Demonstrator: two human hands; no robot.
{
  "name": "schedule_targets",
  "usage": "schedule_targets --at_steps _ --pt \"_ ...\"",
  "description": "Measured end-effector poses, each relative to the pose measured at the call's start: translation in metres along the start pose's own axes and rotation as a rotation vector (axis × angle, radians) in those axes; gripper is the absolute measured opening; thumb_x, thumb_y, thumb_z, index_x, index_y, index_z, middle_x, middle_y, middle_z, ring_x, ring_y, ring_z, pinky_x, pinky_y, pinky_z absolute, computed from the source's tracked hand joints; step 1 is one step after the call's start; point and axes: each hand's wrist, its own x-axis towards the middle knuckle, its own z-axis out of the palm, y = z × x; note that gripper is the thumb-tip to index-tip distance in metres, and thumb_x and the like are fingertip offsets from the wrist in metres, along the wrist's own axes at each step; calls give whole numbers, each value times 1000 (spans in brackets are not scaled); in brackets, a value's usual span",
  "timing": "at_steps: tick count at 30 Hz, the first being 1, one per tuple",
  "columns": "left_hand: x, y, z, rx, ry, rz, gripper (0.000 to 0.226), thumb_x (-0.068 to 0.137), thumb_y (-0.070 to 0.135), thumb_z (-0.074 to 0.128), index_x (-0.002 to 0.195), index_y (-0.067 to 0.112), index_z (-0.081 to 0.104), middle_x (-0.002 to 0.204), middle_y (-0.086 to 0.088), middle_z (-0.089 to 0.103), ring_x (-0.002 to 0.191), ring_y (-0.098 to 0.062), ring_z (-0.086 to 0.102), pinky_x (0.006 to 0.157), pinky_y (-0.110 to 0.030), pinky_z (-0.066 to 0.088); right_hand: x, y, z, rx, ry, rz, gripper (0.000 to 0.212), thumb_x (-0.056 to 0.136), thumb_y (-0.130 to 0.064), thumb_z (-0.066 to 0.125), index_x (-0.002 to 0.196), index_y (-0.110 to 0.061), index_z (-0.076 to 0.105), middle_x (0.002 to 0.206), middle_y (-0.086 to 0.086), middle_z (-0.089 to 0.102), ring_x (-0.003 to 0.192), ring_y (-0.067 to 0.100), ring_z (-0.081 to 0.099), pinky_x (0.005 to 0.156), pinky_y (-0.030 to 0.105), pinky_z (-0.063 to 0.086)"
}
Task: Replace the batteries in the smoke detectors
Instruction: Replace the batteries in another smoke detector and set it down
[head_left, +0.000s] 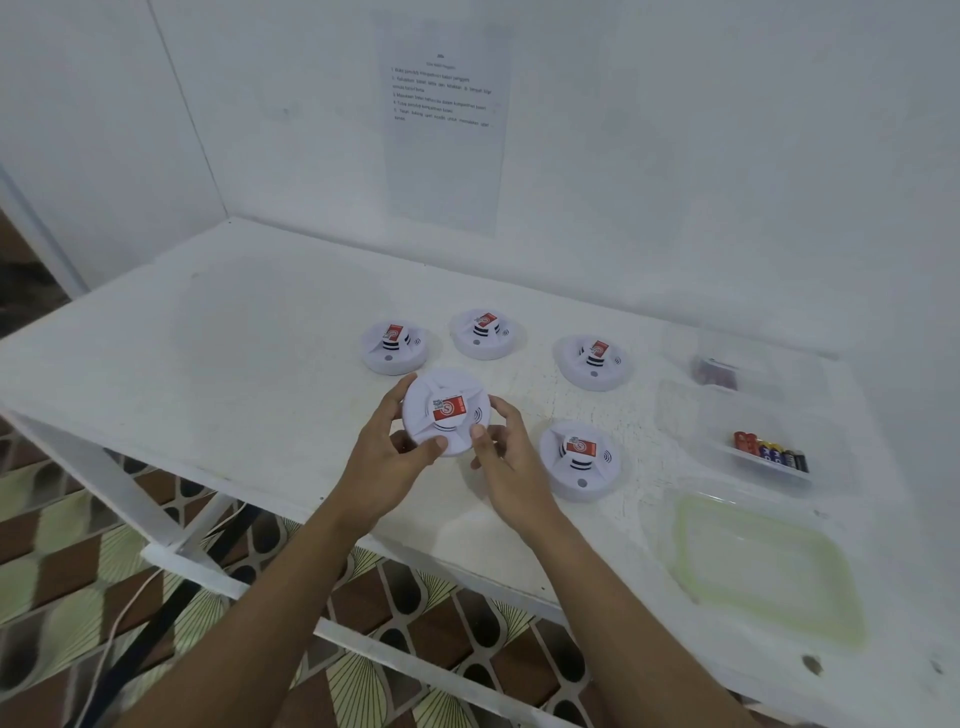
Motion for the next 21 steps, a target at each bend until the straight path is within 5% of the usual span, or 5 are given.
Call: schedule_targets --at_steps 14,21 --pt "0 -2 -2 34 -5 1 67 87 7 71 142 32 43 131 14 58 118 -9 59 90 -31 56 0 2 1 -3 12 6 34 104 -40 45 135 -44 32 114 -7 62 94 5 61 73 6 48" --pt "-1 0 -2 11 -11 -3 66 87 5 71 140 34 44 130 16 59 117 -6 59 85 -25 56 0 1 2 -10 7 1 35 104 -40 45 136 -43 31 117 -6 62 98 7 61 73 5 48"
